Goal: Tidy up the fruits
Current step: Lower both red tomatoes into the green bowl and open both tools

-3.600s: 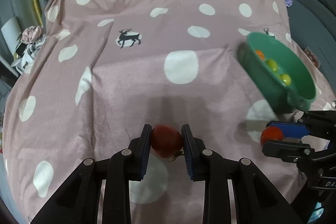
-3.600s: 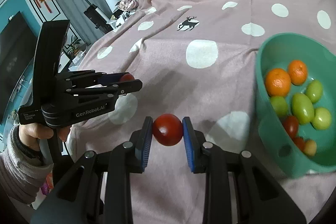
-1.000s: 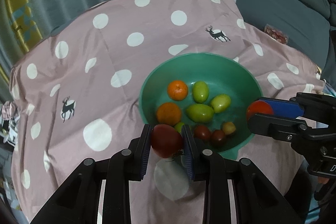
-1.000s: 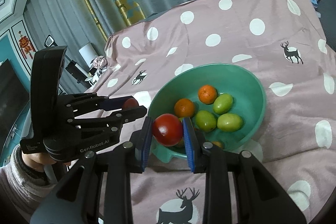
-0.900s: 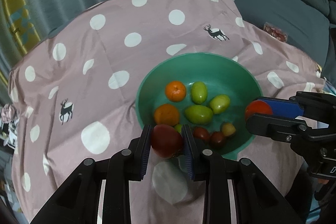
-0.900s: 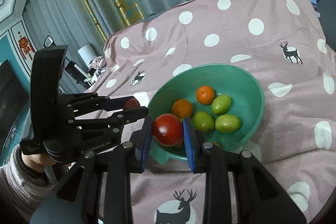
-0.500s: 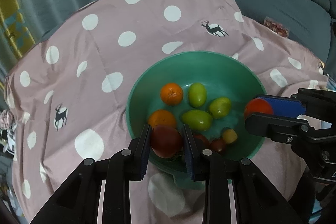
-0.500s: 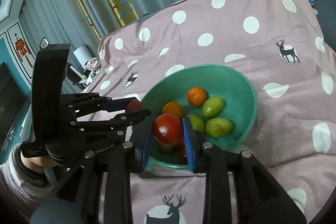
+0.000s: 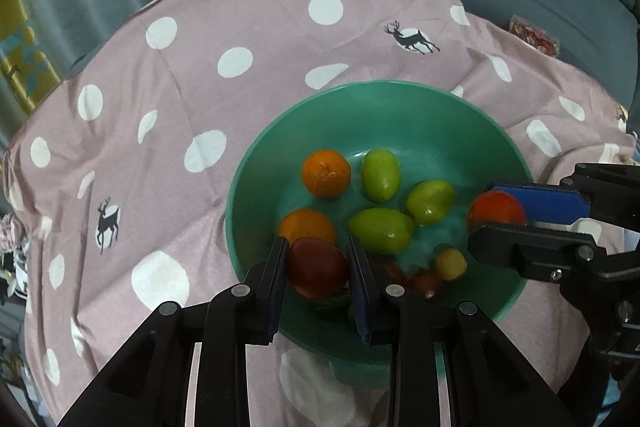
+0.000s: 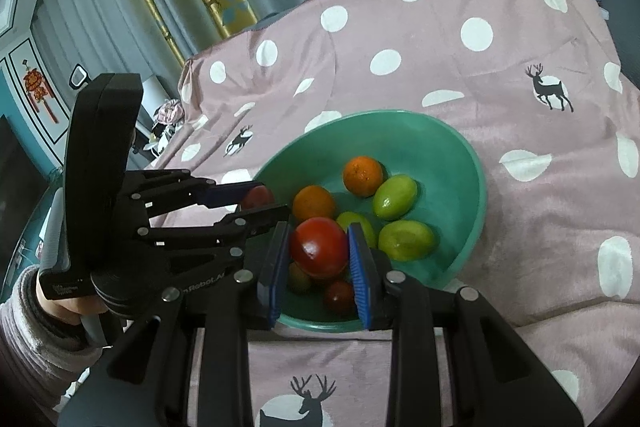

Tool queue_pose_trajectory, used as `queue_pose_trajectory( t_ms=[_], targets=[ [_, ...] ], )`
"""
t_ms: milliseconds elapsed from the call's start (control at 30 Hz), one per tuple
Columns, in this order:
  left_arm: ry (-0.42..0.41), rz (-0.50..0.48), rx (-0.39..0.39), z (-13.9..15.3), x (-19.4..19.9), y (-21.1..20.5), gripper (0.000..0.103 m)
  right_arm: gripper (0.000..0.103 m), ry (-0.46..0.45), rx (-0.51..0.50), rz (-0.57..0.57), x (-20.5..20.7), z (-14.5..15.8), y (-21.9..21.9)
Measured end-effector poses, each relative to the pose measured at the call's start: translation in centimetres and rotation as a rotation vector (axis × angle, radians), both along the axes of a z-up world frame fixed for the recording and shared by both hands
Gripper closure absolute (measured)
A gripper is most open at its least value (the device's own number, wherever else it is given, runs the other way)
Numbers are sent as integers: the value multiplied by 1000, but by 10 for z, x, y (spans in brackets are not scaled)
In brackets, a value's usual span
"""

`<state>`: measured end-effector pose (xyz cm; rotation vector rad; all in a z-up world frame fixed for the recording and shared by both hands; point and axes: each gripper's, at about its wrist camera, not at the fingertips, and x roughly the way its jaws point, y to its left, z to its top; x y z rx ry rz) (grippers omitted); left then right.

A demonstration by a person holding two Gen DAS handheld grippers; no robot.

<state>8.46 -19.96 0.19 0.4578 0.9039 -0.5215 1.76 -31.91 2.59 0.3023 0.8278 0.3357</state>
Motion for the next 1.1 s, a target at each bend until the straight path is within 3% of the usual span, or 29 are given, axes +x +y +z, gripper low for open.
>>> queue_pose_trajectory(
  t_ms=[1100],
  targets=[
    [25,-33,84,-19,11,-15,74,73,41,-60,23,19,-13,6]
  ],
)
